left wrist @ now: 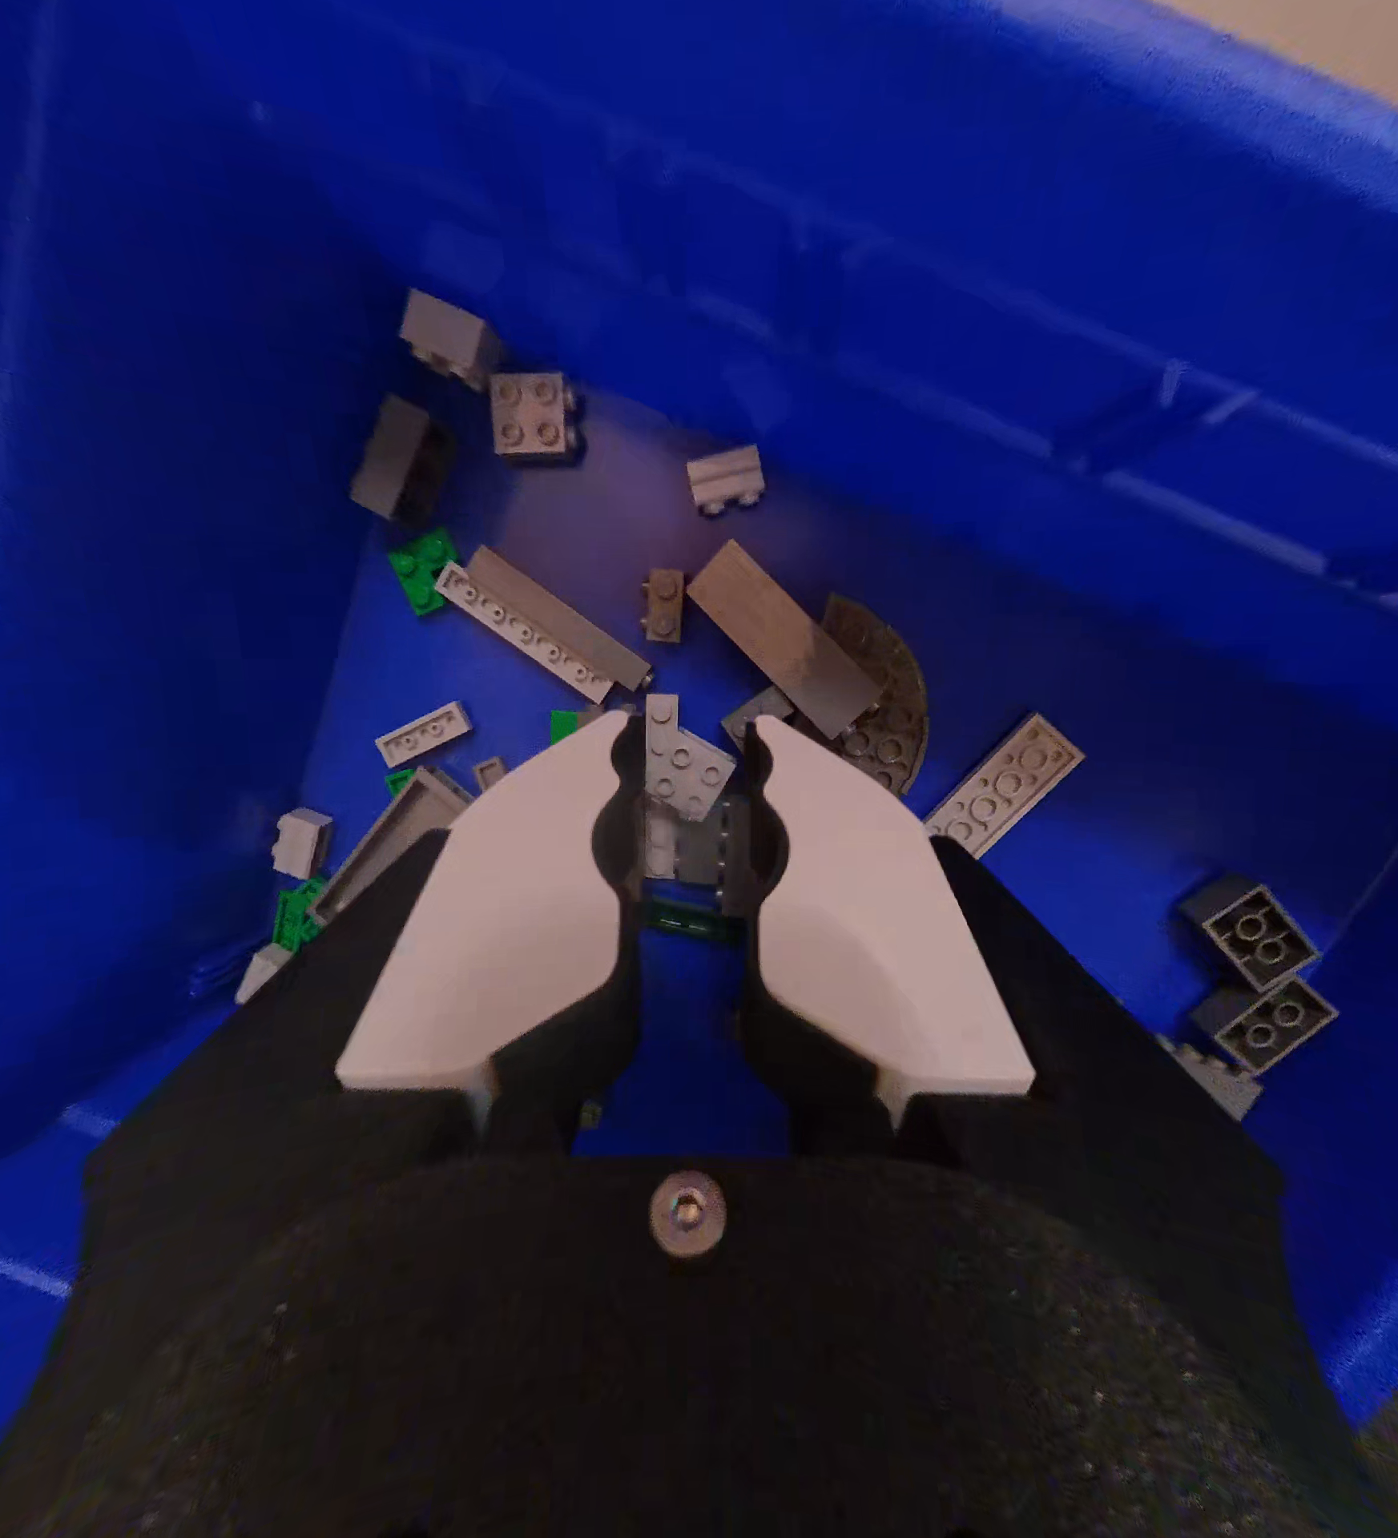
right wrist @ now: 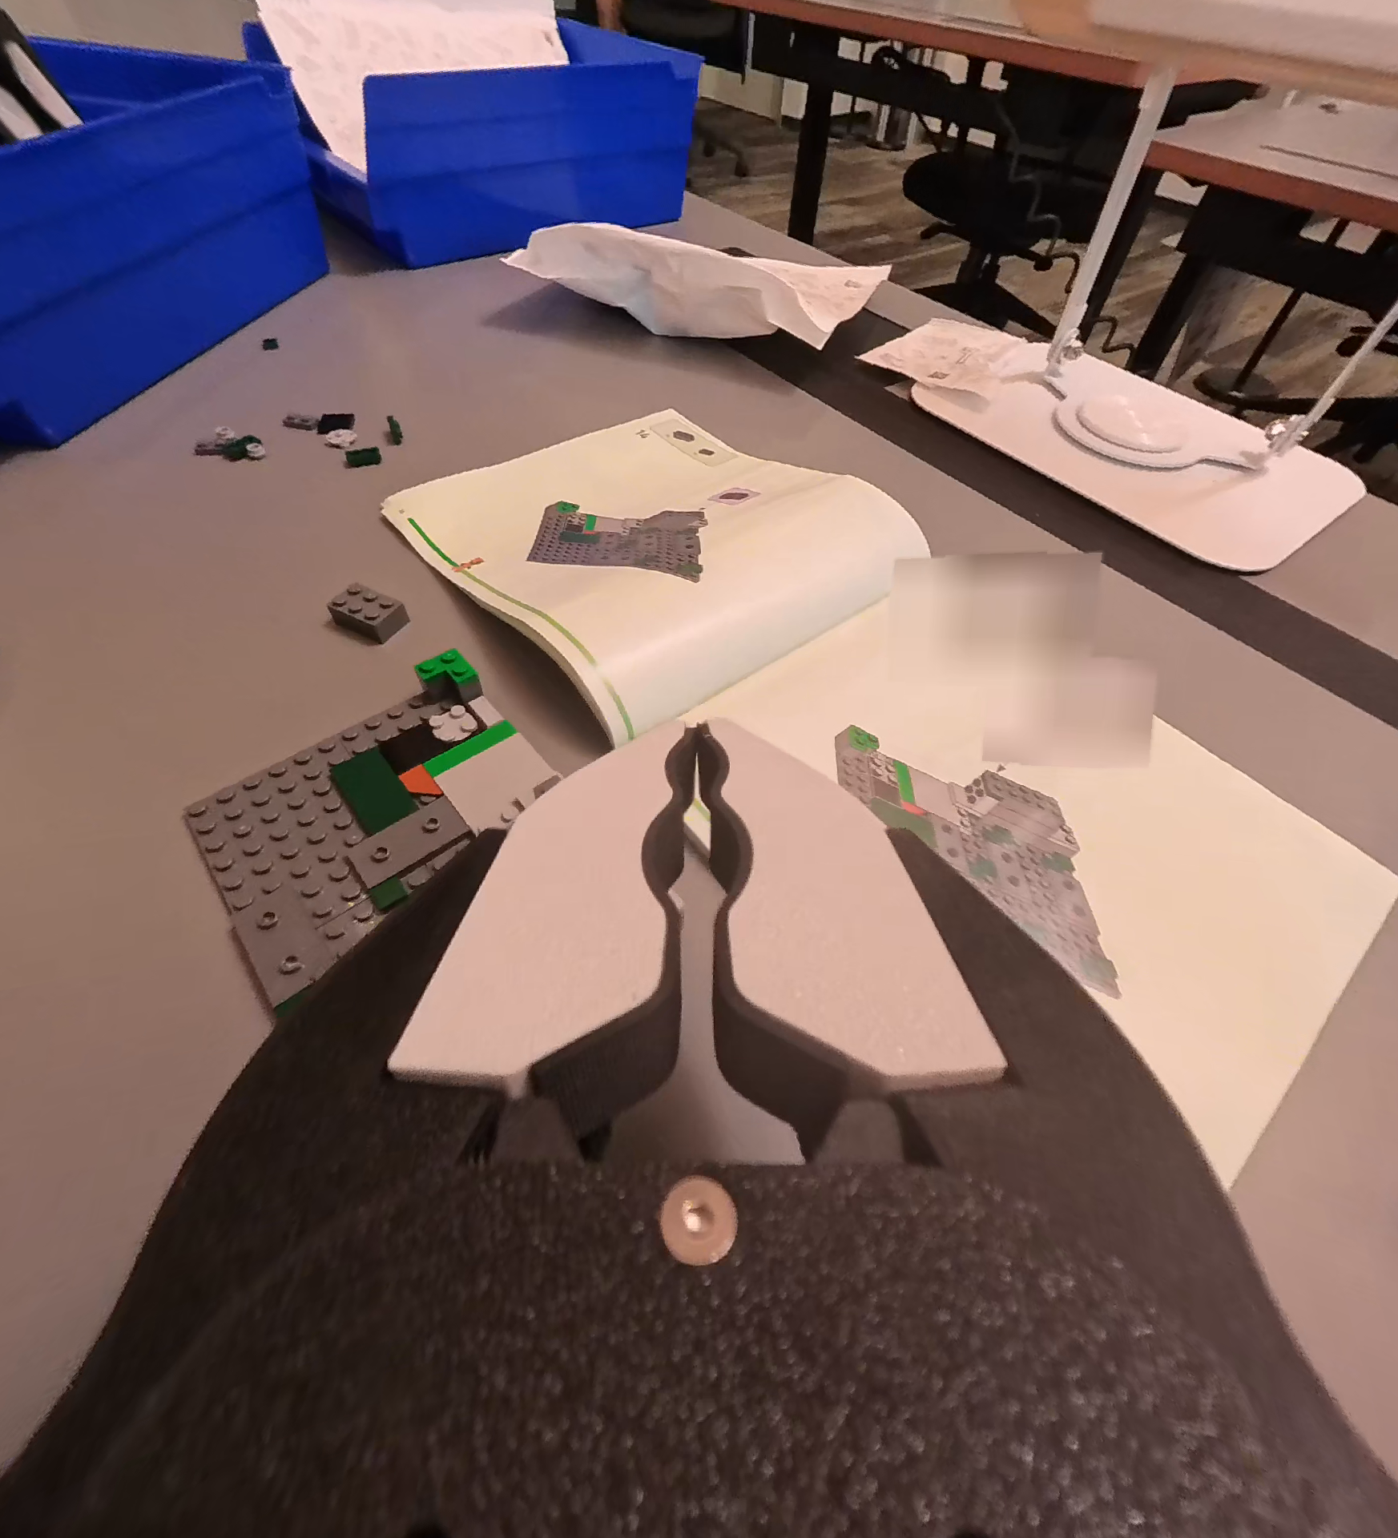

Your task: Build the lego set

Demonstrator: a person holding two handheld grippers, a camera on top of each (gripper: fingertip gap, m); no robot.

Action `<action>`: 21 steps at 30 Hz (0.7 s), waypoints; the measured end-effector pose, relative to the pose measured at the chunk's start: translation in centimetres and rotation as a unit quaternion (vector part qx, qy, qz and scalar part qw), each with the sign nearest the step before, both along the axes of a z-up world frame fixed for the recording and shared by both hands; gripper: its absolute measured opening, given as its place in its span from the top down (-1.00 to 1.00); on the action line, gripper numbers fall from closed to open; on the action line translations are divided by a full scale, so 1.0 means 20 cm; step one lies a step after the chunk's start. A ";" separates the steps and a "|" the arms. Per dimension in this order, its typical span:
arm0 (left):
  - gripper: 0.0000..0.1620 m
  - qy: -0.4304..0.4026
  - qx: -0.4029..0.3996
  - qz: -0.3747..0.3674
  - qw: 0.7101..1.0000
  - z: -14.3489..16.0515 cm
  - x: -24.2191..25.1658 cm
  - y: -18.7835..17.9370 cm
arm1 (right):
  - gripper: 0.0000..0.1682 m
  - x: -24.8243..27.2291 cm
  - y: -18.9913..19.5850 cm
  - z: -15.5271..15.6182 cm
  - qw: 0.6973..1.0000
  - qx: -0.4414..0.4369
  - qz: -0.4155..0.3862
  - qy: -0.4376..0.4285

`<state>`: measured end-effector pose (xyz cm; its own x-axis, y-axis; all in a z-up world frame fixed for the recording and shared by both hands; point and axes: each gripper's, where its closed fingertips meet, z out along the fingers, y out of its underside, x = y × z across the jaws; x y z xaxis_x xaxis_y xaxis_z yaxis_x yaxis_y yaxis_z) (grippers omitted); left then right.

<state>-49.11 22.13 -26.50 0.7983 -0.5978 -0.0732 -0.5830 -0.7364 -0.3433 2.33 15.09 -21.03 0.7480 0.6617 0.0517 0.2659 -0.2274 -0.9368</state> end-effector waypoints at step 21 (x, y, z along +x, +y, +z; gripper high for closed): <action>0.90 0.061 0.067 -0.108 0.990 0.02 0.01 0.17 | 1.00 0.01 -0.01 -0.02 1.000 -0.005 -0.001 -0.010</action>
<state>-48.82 25.55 -26.07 0.6337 -0.7317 -0.2511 -0.7645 -0.5428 -0.3477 2.50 14.86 -21.36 0.7475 0.6615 0.0598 0.2846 -0.2376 -0.9287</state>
